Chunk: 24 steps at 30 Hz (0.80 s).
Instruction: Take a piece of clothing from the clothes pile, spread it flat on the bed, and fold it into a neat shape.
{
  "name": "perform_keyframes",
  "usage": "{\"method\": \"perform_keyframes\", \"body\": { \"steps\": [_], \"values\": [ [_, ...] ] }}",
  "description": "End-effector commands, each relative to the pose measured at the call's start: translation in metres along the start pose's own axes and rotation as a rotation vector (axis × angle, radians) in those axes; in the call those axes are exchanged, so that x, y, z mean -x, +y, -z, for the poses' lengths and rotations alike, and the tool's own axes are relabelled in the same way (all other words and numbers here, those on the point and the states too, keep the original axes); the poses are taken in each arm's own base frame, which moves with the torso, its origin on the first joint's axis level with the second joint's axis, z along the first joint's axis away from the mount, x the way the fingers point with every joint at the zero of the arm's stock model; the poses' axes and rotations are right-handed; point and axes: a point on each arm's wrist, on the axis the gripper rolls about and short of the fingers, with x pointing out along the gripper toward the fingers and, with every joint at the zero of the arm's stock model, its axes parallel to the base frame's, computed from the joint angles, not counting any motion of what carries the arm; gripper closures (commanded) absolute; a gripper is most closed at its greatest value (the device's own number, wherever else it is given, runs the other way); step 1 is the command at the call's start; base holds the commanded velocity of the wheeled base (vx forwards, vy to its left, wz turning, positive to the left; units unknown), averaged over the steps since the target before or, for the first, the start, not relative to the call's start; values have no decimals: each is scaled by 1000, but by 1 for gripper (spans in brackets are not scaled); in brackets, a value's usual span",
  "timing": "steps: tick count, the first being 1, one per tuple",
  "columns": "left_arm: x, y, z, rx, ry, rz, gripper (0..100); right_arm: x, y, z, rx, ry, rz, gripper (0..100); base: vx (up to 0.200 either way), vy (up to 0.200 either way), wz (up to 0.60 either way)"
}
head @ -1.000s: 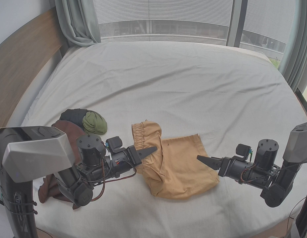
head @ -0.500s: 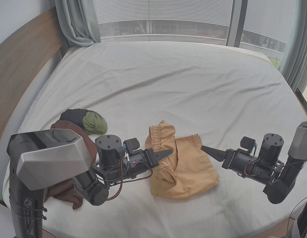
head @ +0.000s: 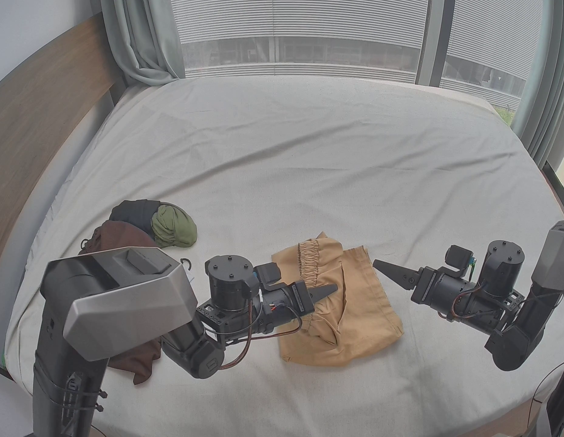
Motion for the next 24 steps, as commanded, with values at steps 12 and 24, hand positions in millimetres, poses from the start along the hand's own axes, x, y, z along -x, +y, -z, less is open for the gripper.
{"method": "perform_keyframes", "body": {
  "steps": [12, 24],
  "values": [
    [-17, 4, -3, -14, -42, 0, 0, 0, 0, -2, 1, -7, -3, 0, 0, 0, 0],
    [-11, 6, -2, -10, -76, -42, 0, -1, 0, 1, -2, 2, -1, 0, 0, 0, 0]
  ]
}}
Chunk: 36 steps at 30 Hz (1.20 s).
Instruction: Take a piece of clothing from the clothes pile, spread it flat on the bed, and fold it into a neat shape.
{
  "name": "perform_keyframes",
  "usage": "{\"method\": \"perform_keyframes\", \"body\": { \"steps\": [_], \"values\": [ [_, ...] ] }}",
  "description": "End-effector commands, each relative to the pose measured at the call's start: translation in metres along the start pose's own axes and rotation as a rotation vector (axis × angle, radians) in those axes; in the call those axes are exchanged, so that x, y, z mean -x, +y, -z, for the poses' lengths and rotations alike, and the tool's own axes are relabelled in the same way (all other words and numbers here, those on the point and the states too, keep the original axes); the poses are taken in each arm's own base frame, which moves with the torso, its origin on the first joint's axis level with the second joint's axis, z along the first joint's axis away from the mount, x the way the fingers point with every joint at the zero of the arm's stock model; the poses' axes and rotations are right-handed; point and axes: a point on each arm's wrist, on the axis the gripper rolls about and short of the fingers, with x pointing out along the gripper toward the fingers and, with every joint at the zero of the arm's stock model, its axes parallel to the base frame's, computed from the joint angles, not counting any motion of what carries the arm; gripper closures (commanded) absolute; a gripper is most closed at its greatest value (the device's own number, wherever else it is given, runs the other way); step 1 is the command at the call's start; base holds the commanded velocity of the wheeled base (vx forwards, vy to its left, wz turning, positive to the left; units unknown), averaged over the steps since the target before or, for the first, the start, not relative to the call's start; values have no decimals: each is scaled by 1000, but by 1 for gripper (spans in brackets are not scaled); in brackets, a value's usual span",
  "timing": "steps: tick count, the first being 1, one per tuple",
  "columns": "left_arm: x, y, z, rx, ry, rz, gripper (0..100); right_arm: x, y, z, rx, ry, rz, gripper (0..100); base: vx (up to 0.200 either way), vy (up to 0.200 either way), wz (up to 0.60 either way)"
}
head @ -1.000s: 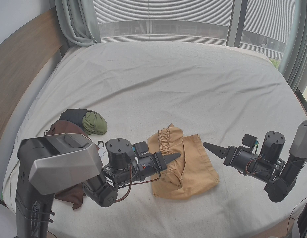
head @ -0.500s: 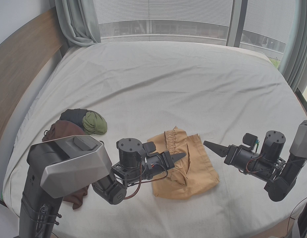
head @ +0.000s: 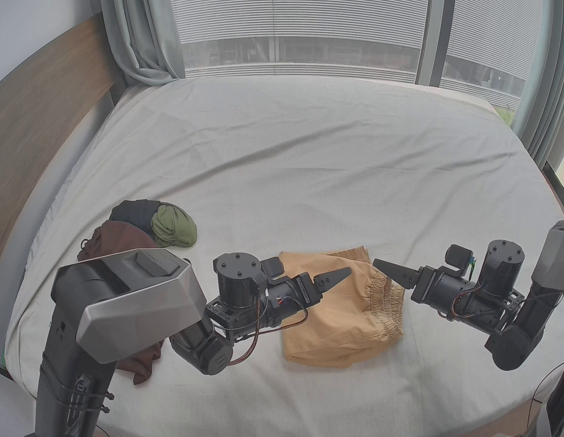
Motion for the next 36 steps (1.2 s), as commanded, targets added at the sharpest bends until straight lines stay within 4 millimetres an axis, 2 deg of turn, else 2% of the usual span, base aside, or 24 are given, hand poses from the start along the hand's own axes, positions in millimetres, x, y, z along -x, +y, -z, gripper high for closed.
{"method": "perform_keyframes", "body": {
  "steps": [1, 9, 15, 18, 25, 27, 28, 29, 32, 34, 36],
  "values": [
    [6, 3, 2, 4, 4, -17, 0, 0, -1, 2, -2, 6, 2, 0, 0, 0, 0],
    [18, -4, -7, -18, -23, -11, 0, 1, -1, 7, -5, 29, 10, 0, 0, 0, 0],
    [38, -13, -17, -43, -38, -29, 0, -9, -18, 19, -21, 59, 67, 0, 0, 0, 0],
    [63, -13, -24, -69, -42, -70, 0, -12, -29, 22, -32, 67, 96, 0, 0, 0, 0],
    [117, 1, -24, -94, -71, -112, 0, -15, -40, 30, -17, 95, 125, 0, 0, 0, 0],
    [135, -7, -28, -136, -68, -114, 0, -14, -43, 29, 9, 90, 133, 0, 0, 0, 0],
    [136, -8, -29, -140, -68, -112, 0, -14, -44, 28, 12, 89, 134, 0, 0, 0, 0],
    [153, -15, -33, -158, -48, -85, 0, -14, -45, 26, 28, 81, 136, 0, 0, 0, 0],
    [177, -26, -41, -168, -32, -33, 0, -18, -50, 18, 46, 47, 138, 0, 0, 0, 0],
    [190, -31, -49, -178, -63, -34, 0, -23, -53, 14, 50, 28, 137, 0, 0, 0, 0],
    [195, -31, -52, -180, -76, -42, 0, -27, -62, 16, 45, 31, 153, 0, 0, 0, 0]
  ]
}}
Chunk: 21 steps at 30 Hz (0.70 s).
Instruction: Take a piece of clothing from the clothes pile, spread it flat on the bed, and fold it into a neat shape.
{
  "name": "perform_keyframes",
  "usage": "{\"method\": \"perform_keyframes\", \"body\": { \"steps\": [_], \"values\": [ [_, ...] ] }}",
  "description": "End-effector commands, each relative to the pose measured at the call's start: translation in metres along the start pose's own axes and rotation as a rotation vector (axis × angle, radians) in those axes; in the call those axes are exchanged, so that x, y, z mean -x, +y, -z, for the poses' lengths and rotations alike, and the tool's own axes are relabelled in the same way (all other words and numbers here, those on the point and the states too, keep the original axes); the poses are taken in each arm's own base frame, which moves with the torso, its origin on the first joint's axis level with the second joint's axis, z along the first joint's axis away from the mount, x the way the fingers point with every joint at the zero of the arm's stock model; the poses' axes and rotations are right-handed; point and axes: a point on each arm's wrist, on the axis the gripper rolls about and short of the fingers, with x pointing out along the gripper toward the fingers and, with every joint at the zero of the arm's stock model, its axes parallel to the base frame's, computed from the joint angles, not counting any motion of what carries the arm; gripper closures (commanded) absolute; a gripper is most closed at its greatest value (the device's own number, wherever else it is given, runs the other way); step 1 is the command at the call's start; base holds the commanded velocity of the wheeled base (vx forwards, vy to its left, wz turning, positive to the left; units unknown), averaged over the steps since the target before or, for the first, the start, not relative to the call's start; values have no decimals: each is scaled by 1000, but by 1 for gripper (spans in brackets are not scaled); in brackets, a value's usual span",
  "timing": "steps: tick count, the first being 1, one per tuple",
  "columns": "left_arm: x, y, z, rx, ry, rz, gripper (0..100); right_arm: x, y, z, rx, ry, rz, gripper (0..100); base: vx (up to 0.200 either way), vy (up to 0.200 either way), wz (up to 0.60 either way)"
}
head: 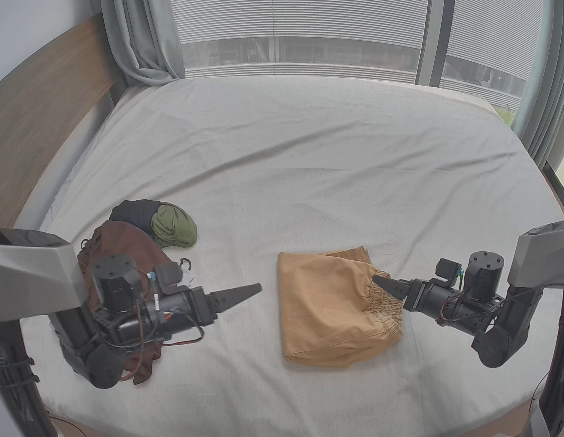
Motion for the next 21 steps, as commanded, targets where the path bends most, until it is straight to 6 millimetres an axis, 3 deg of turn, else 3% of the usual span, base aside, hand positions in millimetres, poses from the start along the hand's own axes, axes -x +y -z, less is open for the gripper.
{"method": "perform_keyframes", "body": {
  "steps": [1, 2, 9, 21],
  "values": [
    [39, -14, -21, -42, -83, -1, 0, -13, -19, -2, 3, -21, 32, 0, 0, 0, 0],
    [41, -10, -23, -40, -91, -15, 0, -20, -32, 3, -3, -13, 57, 0, 0, 0, 0],
    [37, 1, -14, -100, -72, -64, 0, -43, -59, 19, 6, 9, 89, 0, 0, 0, 0],
    [29, 2, -11, -133, -83, -103, 0, -61, -60, 22, 18, -13, 69, 0, 0, 0, 0]
  ]
}}
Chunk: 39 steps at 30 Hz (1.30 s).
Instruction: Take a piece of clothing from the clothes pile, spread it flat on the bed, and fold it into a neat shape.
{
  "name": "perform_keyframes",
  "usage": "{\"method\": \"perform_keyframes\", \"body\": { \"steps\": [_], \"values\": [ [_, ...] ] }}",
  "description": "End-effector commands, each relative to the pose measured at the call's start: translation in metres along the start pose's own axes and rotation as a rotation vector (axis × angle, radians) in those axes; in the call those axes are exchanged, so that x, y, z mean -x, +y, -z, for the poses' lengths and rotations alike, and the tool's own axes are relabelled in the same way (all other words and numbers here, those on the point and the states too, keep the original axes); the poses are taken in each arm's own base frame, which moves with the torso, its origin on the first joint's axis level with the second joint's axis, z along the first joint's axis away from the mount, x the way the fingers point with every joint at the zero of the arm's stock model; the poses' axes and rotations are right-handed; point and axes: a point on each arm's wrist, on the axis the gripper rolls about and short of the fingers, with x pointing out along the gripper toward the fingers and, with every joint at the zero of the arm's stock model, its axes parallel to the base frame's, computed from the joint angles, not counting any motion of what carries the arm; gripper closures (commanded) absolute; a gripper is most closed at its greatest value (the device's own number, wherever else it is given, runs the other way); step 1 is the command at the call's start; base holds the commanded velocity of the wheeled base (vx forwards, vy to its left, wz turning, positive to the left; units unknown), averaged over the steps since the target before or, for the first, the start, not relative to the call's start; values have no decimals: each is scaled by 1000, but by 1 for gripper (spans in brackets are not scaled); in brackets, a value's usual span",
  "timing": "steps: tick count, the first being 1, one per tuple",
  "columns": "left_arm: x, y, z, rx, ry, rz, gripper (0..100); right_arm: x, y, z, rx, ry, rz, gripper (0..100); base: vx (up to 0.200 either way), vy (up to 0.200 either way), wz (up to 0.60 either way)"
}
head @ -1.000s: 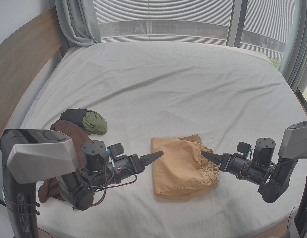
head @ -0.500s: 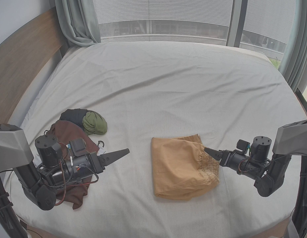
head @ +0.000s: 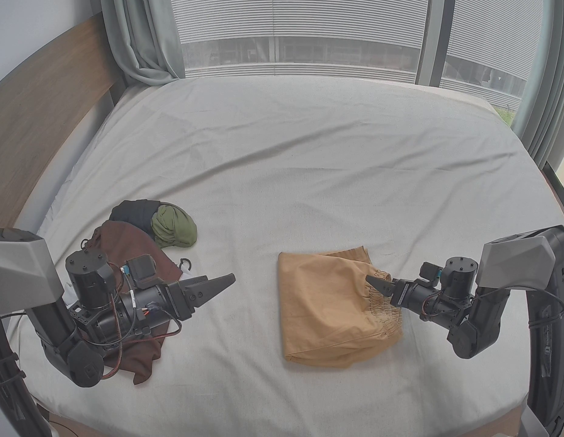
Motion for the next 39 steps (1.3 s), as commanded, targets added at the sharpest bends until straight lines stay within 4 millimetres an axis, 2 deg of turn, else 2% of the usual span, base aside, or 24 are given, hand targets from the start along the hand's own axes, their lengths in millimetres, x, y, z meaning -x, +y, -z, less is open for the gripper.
{"method": "perform_keyframes", "body": {
  "steps": [1, 5, 6, 22, 39],
  "values": [
    [-2, 2, 4, 7, 14, -2, 0, -6, -4, 7, -3, 9, 7, 0, 0, 0, 0],
    [-3, 3, 5, 9, 18, -3, 0, -8, -1, 9, 0, 13, 1, 0, 0, 0, 0],
    [-3, 3, 5, 10, 19, -3, 0, -8, 0, 9, 0, 14, -2, 100, 0, 0, 0],
    [-7, 9, 10, 22, 38, -11, 0, -3, 3, -13, 13, -69, 30, 100, 0, 0, 0],
    [-7, 10, 12, 26, 44, -18, 0, -3, -5, -10, 10, -71, 64, 100, 0, 0, 0]
  ]
}}
